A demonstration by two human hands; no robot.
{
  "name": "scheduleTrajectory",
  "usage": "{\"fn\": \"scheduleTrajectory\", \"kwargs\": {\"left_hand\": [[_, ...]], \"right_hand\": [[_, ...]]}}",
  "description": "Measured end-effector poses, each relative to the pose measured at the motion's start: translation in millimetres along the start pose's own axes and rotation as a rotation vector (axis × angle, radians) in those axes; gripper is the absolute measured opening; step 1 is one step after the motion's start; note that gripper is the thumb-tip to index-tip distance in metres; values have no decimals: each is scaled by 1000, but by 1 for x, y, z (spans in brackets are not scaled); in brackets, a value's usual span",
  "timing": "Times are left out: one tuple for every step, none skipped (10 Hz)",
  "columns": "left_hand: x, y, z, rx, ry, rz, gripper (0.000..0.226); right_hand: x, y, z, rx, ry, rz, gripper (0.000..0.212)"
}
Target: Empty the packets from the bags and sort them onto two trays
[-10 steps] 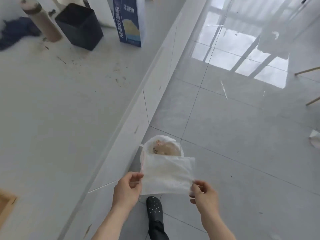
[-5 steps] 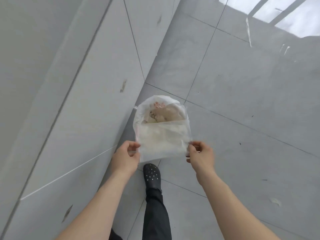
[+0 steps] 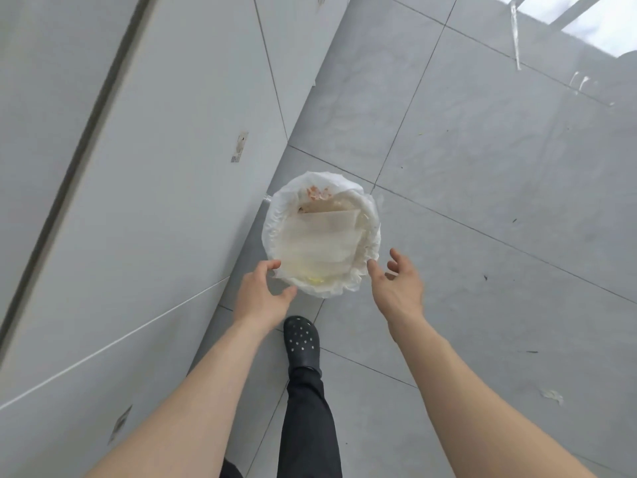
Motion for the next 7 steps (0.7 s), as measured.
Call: {"fn": "scheduleTrajectory", "kwargs": {"left_hand": [[12,-6,7,-66,38,-3,59],[27,-17,18,-132,81,-7,63],[49,-30,33,-172,119,7,67],[74,-44,49,-255,181,23,73],[102,-62,68,-369,243,35,77],[136,-84,96,-470,365,97,77],[180,-102,119,-531,466,126,76]], "right_hand": [[9,-4,3,168,-82,3,69],[24,-10,4,297,-157,-27,74],[46,-16,4,482,-268,-29,81],[72,-25,-2,668,-403,-6,84],[105,-38,-14,782,-518,33,85],[141,-52,-28,852,-598,75,88],[181,-64,-38,911,-696,111,91]]}}
Point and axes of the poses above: each hand's wrist, its own x-axis away from the middle knuckle, its own y-axis out of the palm, z = x × y, the point moved 5 cm from there along -x, towards the middle knuckle, and after that the axes turned 10 degrees about y, right-handed, at the moved point
